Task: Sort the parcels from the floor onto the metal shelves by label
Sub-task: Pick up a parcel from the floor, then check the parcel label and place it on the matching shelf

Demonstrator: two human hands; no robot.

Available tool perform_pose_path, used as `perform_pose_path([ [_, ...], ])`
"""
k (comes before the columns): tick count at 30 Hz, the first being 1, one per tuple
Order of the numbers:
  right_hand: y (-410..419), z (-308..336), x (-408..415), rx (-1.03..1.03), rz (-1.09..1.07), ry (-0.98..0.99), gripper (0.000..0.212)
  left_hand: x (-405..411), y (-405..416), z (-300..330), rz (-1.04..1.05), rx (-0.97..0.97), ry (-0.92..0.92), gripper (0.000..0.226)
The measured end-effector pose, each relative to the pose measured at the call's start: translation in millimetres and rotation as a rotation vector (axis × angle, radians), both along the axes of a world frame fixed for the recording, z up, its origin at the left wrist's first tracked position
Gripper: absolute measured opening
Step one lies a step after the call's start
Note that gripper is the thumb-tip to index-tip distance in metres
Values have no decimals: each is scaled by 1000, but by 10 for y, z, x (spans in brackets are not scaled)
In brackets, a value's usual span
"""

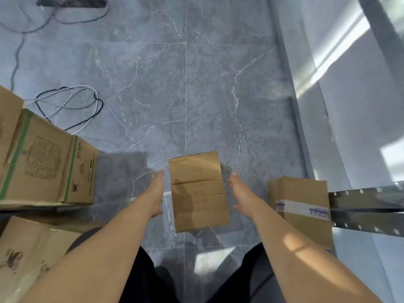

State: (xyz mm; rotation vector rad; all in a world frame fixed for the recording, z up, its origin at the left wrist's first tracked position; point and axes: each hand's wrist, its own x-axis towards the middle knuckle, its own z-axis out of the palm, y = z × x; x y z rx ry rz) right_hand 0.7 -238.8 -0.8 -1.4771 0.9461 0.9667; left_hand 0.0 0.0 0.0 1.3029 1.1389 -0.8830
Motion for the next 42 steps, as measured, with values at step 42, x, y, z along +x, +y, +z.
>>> perform_pose_path([
  [42, -799, 7500, -544, -87, -98, -1105, 66, -223, -459, 7525, -236, -166, -1008, 90],
])
